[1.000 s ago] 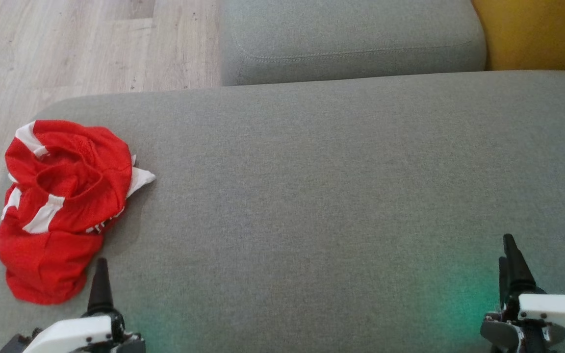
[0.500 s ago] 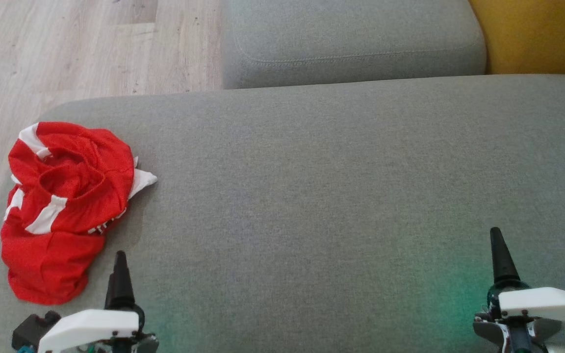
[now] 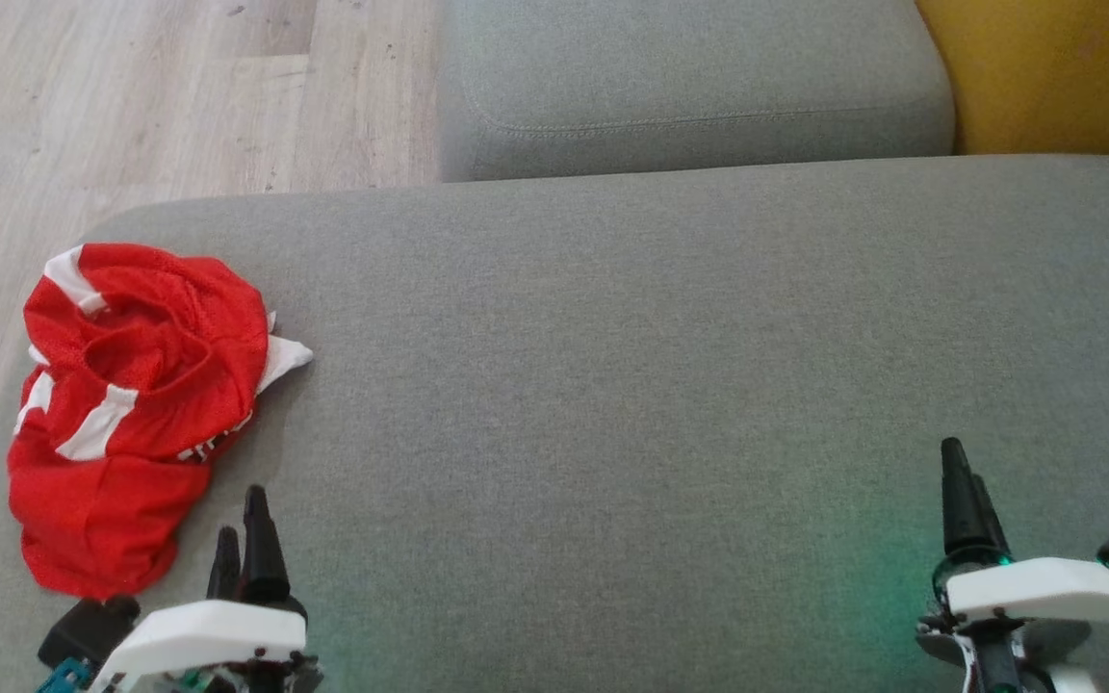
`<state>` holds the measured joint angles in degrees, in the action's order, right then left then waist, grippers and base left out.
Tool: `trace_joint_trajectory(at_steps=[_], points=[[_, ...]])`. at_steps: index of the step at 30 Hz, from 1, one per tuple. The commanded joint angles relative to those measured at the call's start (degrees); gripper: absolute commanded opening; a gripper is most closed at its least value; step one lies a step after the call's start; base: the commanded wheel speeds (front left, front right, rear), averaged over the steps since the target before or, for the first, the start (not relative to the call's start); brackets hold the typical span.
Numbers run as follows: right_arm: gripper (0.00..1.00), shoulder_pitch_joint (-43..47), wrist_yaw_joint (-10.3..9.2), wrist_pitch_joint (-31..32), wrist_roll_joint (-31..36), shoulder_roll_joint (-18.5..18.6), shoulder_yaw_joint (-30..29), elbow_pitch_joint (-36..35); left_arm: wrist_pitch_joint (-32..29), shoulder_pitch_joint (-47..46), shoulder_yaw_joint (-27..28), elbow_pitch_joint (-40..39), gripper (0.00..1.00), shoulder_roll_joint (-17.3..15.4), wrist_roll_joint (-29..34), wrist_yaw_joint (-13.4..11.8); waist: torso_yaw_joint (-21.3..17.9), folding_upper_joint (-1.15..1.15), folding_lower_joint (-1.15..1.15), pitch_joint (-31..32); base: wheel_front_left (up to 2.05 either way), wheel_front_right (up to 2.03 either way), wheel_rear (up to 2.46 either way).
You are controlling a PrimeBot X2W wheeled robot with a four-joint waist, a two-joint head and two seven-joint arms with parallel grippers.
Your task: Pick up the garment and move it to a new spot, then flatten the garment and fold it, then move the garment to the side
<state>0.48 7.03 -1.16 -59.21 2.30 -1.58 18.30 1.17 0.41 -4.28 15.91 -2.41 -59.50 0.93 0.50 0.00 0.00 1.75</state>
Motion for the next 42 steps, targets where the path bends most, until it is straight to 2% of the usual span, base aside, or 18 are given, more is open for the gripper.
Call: trace_joint_trajectory(at_steps=[1, 9, 29, 42], points=[[1.00, -2.63, 0.18, -0.74, 1.73, 0.27, 1.02, -2.16, 0.65, -2.82, -0.10, -2.39, 1.00, -0.31, 1.79, -0.44, 0.06, 0.00, 0.00, 0.03, 0.00, 0.00, 0.00], [1.00, -2.80, 0.21, -2.10, 7.30, 0.30, 2.23, -2.49, 2.01, -2.94, -1.46, -3.92, 1.00, -0.33, 7.03, -0.29, 0.25, 0.00, 0.00, 0.29, 0.00, 0.00, 0.00], [1.00, -2.71, 0.28, -5.48, 21.68, 0.38, 5.62, -2.27, 5.41, -3.06, -5.04, -4.37, 1.00, -0.37, 22.24, -2.69, 0.50, 0.00, 0.00, 1.47, 0.00, 0.00, 0.00], [1.00, -2.58, 0.33, -7.68, 31.16, 0.43, 7.57, -1.79, 7.63, -2.72, -6.88, -4.85, 1.00, -0.39, 29.44, -3.69, 0.16, 0.00, 0.00, 2.27, 0.00, 0.00, 0.00]])
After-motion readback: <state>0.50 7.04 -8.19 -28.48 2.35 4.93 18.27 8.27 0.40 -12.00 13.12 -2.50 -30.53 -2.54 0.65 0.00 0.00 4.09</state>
